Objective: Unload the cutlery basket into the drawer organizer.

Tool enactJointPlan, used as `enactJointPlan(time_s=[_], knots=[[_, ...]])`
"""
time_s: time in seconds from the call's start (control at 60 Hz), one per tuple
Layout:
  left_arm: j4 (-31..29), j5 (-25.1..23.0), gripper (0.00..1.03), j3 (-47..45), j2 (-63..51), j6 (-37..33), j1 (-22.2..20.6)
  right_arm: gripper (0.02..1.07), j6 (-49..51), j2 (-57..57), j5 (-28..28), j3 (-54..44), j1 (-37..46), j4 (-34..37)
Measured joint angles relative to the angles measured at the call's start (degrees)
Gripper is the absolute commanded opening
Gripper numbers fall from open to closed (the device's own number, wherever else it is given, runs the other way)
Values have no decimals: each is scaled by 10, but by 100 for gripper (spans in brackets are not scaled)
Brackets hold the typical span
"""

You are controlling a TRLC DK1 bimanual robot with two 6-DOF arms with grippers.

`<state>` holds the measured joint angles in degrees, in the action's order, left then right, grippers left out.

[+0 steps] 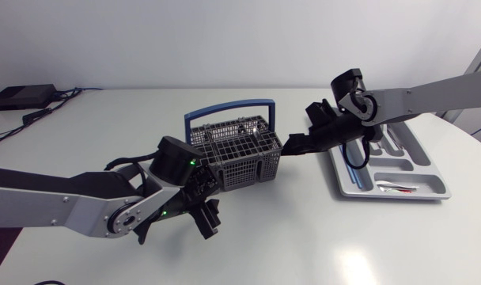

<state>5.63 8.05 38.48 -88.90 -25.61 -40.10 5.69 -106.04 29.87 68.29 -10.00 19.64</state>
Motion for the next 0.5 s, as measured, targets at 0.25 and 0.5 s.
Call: enactJointPlan(time_s=[0.25, 0.5], knots=[[33, 0, 96, -3, 0, -37, 72, 75, -2, 1, 4, 1, -44, 5], [12, -32, 96, -15, 16, -60, 136, 75, -4, 21, 4, -9, -86, 12]])
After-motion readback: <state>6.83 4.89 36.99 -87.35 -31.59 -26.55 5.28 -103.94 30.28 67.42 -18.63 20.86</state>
